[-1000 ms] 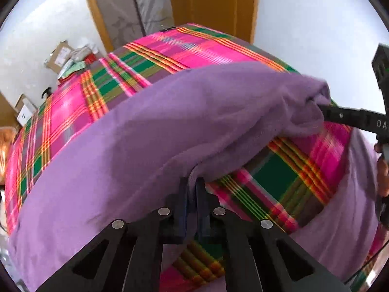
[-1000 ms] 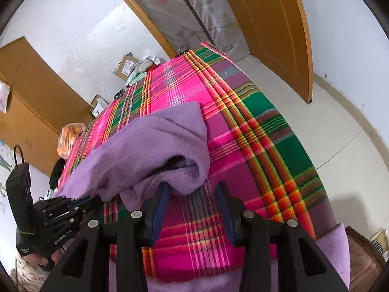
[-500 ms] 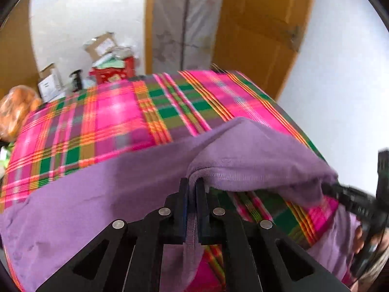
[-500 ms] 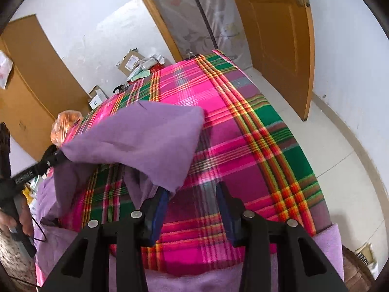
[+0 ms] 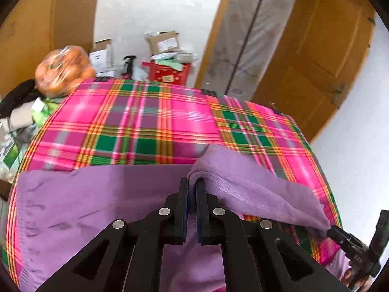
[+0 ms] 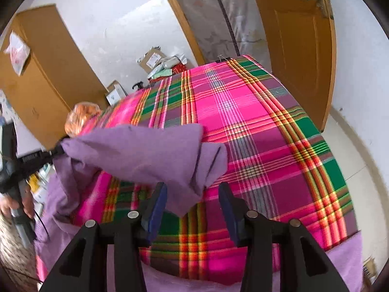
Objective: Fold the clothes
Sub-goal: 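Hold the garment edge with the left gripper while the right gripper lifts the leg fabric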
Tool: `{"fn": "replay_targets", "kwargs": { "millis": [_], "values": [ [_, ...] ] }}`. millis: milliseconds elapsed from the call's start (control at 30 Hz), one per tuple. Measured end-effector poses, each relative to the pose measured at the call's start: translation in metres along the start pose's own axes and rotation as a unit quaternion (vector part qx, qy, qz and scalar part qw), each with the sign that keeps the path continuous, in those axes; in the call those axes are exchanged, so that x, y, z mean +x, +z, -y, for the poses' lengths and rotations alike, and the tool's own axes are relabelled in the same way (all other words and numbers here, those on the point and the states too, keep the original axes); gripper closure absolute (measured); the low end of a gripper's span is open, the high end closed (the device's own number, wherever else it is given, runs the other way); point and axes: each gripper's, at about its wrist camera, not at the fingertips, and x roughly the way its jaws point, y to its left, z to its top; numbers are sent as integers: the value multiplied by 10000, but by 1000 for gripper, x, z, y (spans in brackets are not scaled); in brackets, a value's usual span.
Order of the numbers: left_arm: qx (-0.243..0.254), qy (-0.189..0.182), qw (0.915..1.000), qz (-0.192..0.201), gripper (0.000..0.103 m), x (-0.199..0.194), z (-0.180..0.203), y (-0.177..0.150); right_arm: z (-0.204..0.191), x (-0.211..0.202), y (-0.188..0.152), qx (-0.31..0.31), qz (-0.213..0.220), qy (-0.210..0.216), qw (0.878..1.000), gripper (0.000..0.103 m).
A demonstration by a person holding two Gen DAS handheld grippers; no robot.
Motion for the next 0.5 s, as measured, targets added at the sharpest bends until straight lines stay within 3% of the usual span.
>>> {"fn": "replay_targets", "kwargs": {
  "millis": [67, 267, 500],
  "values": [
    [-127, 76, 9999, 24, 98, -1, -10, 0, 4, -1, 2, 175, 52, 106, 9998, 59],
    [-429, 196, 9989, 67, 98, -4, -31, -4, 15, 13, 8, 430, -61, -321, 9985, 58],
    [-544, 241, 9982, 33, 98, -6, -41, -7, 18, 46, 28, 174, -188, -551, 9982, 59]
  ]
}}
